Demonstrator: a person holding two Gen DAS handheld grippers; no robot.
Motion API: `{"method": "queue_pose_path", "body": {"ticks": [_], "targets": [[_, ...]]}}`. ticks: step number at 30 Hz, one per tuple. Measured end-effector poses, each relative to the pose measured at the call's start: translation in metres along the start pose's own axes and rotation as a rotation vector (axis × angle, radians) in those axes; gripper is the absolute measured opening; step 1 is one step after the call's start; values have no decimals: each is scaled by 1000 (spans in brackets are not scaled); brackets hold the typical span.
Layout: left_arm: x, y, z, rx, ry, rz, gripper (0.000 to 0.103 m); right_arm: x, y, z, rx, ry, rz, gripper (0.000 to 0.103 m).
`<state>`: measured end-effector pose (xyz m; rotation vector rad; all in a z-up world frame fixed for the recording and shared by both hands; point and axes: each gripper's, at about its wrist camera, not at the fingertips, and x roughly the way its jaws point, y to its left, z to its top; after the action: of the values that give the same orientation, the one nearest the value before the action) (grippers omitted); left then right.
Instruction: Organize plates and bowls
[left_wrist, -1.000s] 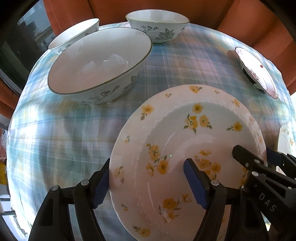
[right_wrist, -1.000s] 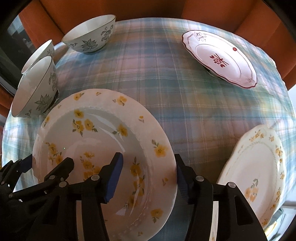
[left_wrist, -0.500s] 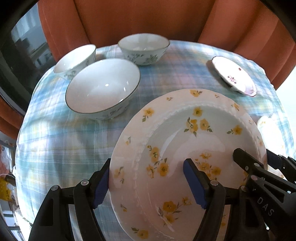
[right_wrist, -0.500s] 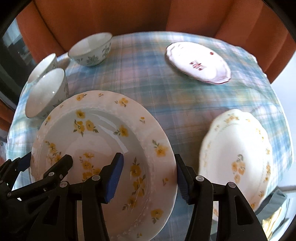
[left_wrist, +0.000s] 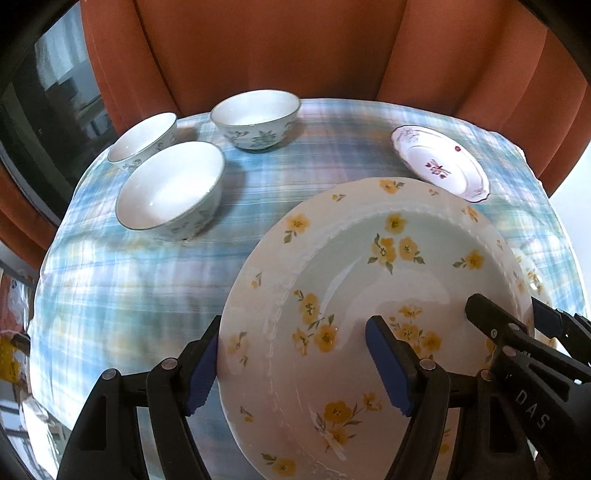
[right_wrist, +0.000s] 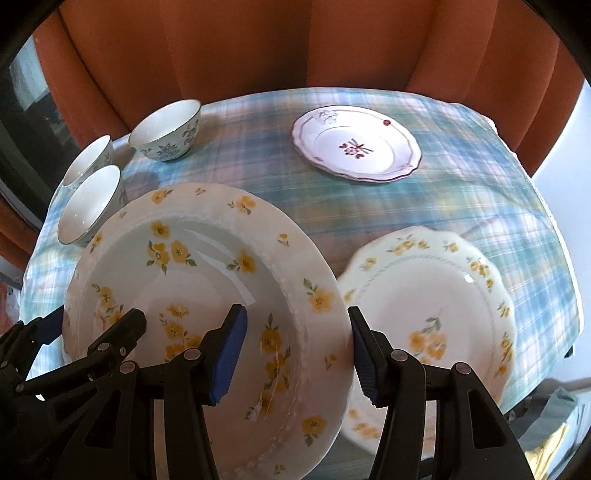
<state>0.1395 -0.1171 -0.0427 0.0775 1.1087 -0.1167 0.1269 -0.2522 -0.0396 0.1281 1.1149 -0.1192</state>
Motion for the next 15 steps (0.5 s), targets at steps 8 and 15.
{"method": "queue_pose_path", "body": {"ticks": [8,15], "targets": [[-7,-47,-7,-55,-15,8,76,-10,-50,2,-51,-16,14,59],[-6,-89,-11,-92,-26,0,76,-14,-92,5,-91,-31,11,59]]}}
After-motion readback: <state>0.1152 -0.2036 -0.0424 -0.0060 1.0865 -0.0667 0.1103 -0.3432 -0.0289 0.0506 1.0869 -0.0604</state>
